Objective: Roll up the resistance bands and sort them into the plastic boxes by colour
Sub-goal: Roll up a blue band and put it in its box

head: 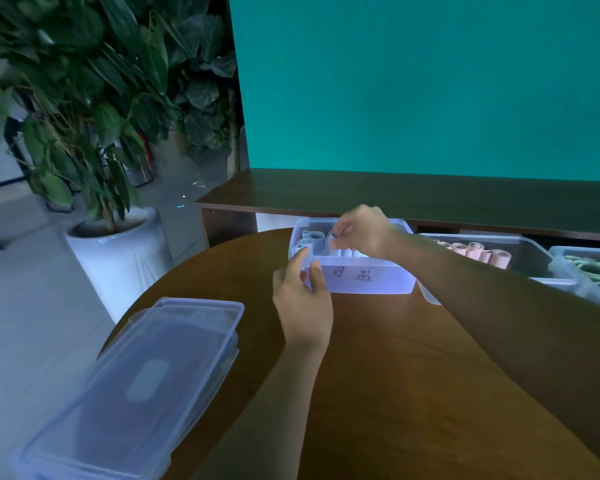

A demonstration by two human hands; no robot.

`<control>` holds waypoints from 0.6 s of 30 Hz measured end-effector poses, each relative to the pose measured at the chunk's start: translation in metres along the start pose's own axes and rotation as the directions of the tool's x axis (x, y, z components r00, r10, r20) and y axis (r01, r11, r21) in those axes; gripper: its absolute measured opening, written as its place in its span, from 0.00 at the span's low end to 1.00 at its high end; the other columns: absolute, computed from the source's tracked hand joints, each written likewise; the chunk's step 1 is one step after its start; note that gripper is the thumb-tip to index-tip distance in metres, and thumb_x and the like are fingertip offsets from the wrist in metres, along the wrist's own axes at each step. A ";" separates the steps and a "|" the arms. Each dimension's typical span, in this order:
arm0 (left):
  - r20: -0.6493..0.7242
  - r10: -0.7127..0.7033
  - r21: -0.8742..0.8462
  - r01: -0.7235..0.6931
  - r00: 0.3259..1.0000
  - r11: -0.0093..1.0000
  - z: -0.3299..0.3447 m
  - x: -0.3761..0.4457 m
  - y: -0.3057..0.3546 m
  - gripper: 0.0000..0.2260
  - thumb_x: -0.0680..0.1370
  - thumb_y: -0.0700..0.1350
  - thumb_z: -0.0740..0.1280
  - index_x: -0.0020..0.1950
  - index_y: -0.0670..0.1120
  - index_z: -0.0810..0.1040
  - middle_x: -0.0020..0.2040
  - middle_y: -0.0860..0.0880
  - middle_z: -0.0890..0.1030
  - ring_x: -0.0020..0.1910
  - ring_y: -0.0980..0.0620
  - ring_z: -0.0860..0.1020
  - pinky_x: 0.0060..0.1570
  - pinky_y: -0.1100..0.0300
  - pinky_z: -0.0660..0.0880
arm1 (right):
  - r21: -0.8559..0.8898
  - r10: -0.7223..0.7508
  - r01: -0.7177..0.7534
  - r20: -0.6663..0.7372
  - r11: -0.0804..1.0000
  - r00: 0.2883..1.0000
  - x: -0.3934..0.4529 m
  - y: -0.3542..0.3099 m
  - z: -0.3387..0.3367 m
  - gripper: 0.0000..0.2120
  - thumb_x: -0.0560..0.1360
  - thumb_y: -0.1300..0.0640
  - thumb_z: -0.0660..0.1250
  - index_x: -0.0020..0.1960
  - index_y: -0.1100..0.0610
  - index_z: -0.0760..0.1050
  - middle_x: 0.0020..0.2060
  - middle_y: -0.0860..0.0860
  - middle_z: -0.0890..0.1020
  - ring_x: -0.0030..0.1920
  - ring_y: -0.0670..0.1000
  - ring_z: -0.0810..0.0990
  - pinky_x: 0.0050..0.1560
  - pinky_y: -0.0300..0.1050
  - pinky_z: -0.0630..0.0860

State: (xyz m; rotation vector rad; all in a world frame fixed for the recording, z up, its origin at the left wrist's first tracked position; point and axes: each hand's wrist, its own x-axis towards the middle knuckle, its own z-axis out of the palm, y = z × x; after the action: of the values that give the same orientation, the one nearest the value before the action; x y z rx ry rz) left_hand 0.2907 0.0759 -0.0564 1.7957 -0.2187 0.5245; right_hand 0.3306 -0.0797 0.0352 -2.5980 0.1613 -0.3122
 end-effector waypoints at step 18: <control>0.091 -0.063 -0.083 0.070 0.994 0.994 -0.005 -0.007 0.009 0.20 0.84 0.49 0.61 0.76 0.51 0.69 0.62 0.47 0.71 0.54 0.53 0.75 0.39 0.82 0.69 | -0.169 0.063 -0.049 0.080 0.984 0.995 0.013 -0.025 0.008 0.14 0.73 0.50 0.77 0.51 0.60 0.84 0.47 0.55 0.86 0.49 0.55 0.84 0.56 0.51 0.81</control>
State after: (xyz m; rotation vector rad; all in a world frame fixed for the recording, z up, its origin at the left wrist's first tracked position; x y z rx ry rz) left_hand 0.2796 0.0770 -0.0506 1.7372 -0.2383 0.3832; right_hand 0.3463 -0.0566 0.0437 -2.7605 0.2399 -0.1738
